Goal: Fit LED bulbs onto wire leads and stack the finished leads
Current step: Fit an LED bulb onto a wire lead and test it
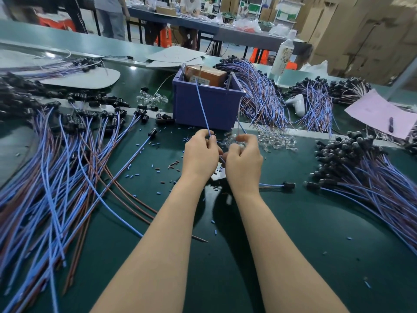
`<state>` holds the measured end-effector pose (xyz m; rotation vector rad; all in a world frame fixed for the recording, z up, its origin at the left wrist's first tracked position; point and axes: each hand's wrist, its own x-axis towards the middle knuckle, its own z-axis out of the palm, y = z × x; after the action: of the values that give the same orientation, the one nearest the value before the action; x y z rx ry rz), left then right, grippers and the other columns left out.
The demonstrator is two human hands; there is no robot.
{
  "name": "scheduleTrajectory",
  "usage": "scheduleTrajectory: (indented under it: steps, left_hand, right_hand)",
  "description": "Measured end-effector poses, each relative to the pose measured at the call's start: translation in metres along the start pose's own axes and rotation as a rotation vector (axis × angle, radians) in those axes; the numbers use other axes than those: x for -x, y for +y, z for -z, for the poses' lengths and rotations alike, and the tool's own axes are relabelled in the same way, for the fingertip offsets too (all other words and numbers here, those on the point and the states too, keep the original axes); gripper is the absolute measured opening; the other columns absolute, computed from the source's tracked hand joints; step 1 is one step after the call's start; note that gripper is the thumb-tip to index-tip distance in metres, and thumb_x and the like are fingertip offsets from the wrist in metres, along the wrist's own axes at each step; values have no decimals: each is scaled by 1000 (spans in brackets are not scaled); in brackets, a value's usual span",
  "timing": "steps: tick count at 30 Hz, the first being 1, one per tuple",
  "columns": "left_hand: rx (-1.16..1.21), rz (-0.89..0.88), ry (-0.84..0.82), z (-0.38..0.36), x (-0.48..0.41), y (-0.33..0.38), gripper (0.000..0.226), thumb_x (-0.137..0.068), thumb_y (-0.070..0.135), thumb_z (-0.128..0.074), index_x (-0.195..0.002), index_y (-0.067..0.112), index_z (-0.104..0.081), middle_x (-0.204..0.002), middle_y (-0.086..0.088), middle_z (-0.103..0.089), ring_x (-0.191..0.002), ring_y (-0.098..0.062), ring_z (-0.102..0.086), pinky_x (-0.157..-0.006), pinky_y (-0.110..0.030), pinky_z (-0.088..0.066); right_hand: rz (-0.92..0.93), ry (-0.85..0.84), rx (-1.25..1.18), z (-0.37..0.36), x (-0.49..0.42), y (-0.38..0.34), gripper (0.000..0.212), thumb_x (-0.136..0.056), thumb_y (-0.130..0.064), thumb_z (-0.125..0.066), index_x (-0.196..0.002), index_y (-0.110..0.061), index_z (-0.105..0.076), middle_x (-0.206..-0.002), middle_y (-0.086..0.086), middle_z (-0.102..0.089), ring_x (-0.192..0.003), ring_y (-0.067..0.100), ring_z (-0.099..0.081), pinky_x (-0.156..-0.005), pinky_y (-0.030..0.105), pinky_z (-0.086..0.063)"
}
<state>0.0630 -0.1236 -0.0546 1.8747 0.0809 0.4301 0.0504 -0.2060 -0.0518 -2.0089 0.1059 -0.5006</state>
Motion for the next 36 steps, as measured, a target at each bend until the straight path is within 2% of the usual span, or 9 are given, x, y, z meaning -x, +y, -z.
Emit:
scheduleTrajectory:
  steps: [3, 6, 11, 12, 14, 17, 22, 27, 36]
  left_hand:
    - [5, -10, 9, -2, 2, 2, 11, -98, 13, -41, -92, 17, -50, -60, 12, -59, -56, 4, -52, -52, -3, -36]
    - [9, -3, 10, -3, 2, 2, 11, -99, 13, -41, -92, 17, -50, -59, 12, -59, -57, 3, -52, -51, -4, -38]
    - [-5, 6, 16, 0, 1, 2, 12, -98, 13, -40, -96, 14, -52, -64, 6, -61, -59, -2, -52, -52, -8, -38]
    - [-10, 9, 20, 0, 0, 2, 14, -98, 13, -41, -100, 12, -54, -65, 5, -62, -59, -1, -53, -53, -9, -38]
    - [0, 19, 19, 1, -1, 1, 17, -98, 12, -41, -106, 10, -56, -65, 5, -61, -52, 1, -54, -52, -7, -38]
    - [0, 24, 14, 2, -1, 1, 21, -98, 13, -41, -111, 9, -57, -65, 6, -60, -49, 2, -54, -52, -4, -39]
    - [-22, 30, 17, 3, -1, 3, 23, -98, 15, -42, -113, 9, -58, -72, 3, -64, -63, -1, -56, -57, -5, -40]
    - [-33, 33, 21, 4, 0, 5, 26, -98, 16, -42, -117, 10, -58, -95, -10, -69, -89, -21, -63, -80, -28, -46]
    - [-56, 34, 24, 4, 1, 6, 26, -97, 15, -43, -117, 9, -60, -100, -9, -68, -90, -21, -61, -77, -24, -42]
  right_hand:
    - [-284, 56, -334, 2, -7, 0, 12, -91, -7, -35, -85, -17, -39, -68, 13, -65, -55, 19, -62, -61, 35, -50]
    - [-361, 111, -465, 7, -11, 1, 18, -93, -7, -31, -79, -18, -33, -58, 7, -61, -43, 15, -54, -52, 28, -42]
    - [-78, 37, -224, 2, -3, 0, 9, -100, -16, -39, -92, -15, -43, -62, 2, -63, -57, 14, -61, -72, 37, -52]
    - [-29, -3, -177, 1, -1, -1, 7, -100, -16, -40, -101, -14, -47, -69, 5, -66, -66, 19, -63, -77, 39, -51]
    - [33, -77, -87, 1, 1, -1, 24, -99, -15, -42, -122, -13, -50, -94, 14, -69, -85, 27, -63, -83, 37, -48]
    - [95, -119, 19, 2, 3, -2, 37, -98, -14, -44, -134, -13, -49, -114, 11, -66, -96, 27, -60, -76, 23, -37]
    - [130, -118, 51, 3, 3, -3, 36, -97, -12, -45, -133, -13, -51, -120, 8, -65, -104, 27, -60, -82, 23, -37]
    - [156, -109, 59, 0, 5, -3, 34, -96, -10, -45, -128, -15, -55, -115, 9, -67, -98, 30, -62, -87, 37, -44]
    - [164, -140, 71, -1, 6, -1, 35, -92, -7, -45, -123, -17, -56, -90, 17, -68, -82, 37, -59, -80, 46, -47]
